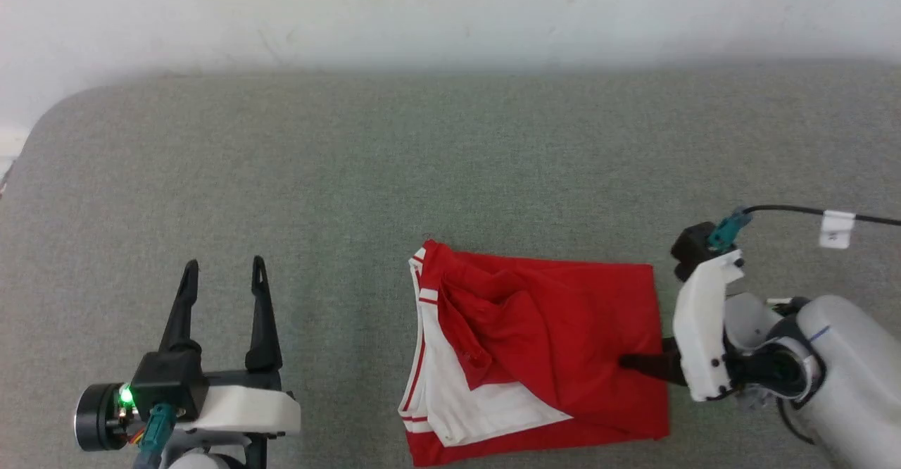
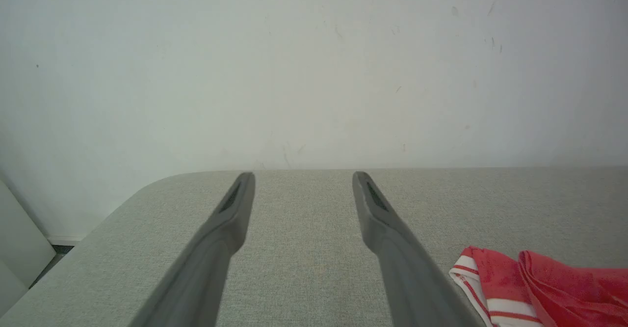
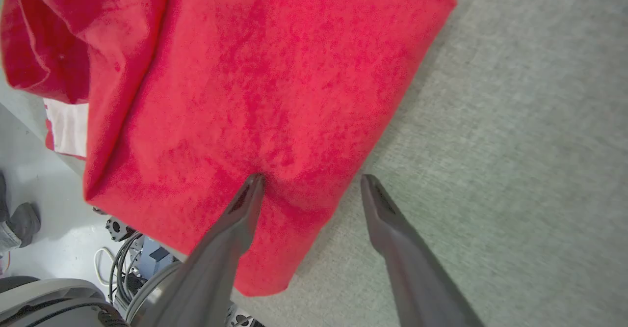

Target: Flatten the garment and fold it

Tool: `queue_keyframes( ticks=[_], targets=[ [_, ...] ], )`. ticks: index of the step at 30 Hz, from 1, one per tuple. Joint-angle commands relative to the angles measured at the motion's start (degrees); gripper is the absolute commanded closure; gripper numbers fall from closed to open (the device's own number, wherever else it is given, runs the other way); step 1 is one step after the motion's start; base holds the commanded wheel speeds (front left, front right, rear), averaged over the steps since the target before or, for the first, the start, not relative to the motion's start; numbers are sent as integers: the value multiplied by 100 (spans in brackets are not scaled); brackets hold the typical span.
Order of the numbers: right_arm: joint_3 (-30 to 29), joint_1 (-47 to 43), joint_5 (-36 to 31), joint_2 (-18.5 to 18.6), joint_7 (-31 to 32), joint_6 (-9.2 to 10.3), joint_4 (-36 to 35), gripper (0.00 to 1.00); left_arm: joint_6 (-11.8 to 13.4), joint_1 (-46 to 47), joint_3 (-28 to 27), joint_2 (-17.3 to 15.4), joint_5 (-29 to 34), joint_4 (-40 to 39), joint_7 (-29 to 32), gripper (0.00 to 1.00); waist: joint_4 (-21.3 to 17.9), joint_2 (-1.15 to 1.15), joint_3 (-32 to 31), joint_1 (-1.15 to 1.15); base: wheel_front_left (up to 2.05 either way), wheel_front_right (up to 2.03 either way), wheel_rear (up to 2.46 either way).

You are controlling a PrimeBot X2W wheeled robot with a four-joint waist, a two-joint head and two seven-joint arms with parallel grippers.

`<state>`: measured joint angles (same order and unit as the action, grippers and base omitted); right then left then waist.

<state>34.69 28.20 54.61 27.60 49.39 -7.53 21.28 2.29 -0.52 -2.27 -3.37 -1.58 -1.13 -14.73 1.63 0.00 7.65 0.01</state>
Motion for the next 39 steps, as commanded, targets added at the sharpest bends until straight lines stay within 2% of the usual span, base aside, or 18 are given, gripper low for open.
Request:
queue_keyframes(
  ticks=[1, 7, 8, 9, 17, 22, 31, 35, 39],
  targets=[
    [69, 85, 32, -85, -87, 4, 110, 0, -19, 100, 13, 24, 32, 10, -27, 0, 109, 0, 152, -1, 0, 0, 0],
    [535, -17, 110, -275, -365, 4, 499, 0, -23, 224, 37, 28, 31, 48, -27, 0, 179, 0, 282, -1, 0, 0, 0],
    [602, -20, 142, -276, -425, 4, 508, 33, -20, 233, 34, 29, 29, 52, -27, 0, 178, 0, 289, -1, 0, 0, 0],
    [669, -12, 170, -268, -492, 4, 499, 100, -14, 237, 27, 29, 27, 54, -27, 0, 172, 0, 289, -1, 0, 0, 0],
    [1251, 309, 140, 81, -1056, 4, 65, 100, 17, 117, -64, 24, 42, 97, -27, 0, -7, 0, 101, -1, 0, 0, 0],
    [1601, 724, 28, 438, -1580, 4, -533, 100, 42, -29, -137, 20, 40, 67, -27, 0, -290, 0, -38, -1, 0, 0, 0],
    [2220, 1707, -694, 1467, -1829, 4, -1415, 100, 97, -112, -313, -11, 42, -154, -27, 0, -1275, 0, 243, -1, 0, 0, 0],
    [2342, 2046, -1027, 1853, -1940, 4, -1353, 100, 108, -40, -433, -100, 53, -283, -27, 0, -1789, 0, 562, -1, 0, 0, 0],
    [2316, 2306, -1364, 2051, -2138, 4, -986, 100, 154, 45, -512, -195, 122, -457, -27, 0, -2222, 0, 933, -1, 0, 0, 0]
  ],
)
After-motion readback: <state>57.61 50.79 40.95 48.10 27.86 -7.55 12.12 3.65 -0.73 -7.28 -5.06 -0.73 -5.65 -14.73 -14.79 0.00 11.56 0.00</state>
